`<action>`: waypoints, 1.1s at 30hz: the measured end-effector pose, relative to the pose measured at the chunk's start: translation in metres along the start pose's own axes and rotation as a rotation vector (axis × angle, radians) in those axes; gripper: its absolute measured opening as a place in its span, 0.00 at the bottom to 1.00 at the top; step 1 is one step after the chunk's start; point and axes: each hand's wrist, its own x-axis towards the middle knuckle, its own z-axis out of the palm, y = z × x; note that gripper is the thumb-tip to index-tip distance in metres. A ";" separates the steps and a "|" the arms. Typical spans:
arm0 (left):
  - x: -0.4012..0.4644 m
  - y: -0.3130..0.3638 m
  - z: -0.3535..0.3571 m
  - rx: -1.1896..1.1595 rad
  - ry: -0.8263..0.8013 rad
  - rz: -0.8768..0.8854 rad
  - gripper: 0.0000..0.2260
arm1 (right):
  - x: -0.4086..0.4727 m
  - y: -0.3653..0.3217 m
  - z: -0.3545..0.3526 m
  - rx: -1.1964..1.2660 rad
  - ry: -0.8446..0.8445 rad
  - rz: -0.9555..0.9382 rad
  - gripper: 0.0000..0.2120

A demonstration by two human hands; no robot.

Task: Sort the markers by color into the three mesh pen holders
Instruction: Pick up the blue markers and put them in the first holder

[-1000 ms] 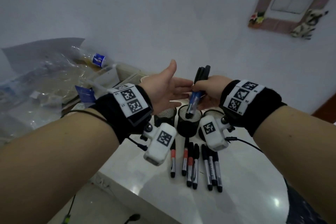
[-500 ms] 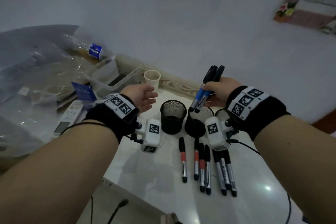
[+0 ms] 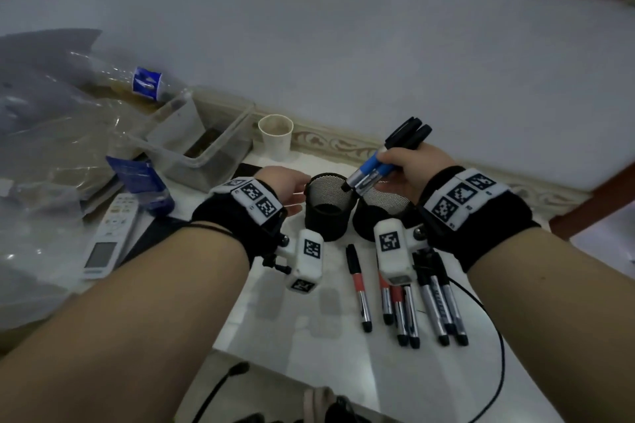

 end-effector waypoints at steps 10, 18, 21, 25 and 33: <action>0.017 -0.009 0.010 0.285 0.033 0.013 0.13 | 0.005 0.010 -0.016 0.192 0.024 0.053 0.04; 0.014 -0.016 -0.002 0.392 -0.018 0.050 0.10 | 0.000 0.010 -0.021 0.268 0.020 0.038 0.05; 0.009 -0.029 -0.018 0.354 -0.044 0.034 0.09 | -0.002 0.013 -0.016 0.255 -0.015 0.055 0.04; 0.008 -0.039 -0.034 0.273 -0.048 0.014 0.08 | -0.004 0.016 0.001 0.207 -0.065 0.077 0.04; 0.009 -0.046 -0.040 0.213 -0.098 0.009 0.09 | -0.001 0.028 0.030 0.230 -0.087 0.095 0.03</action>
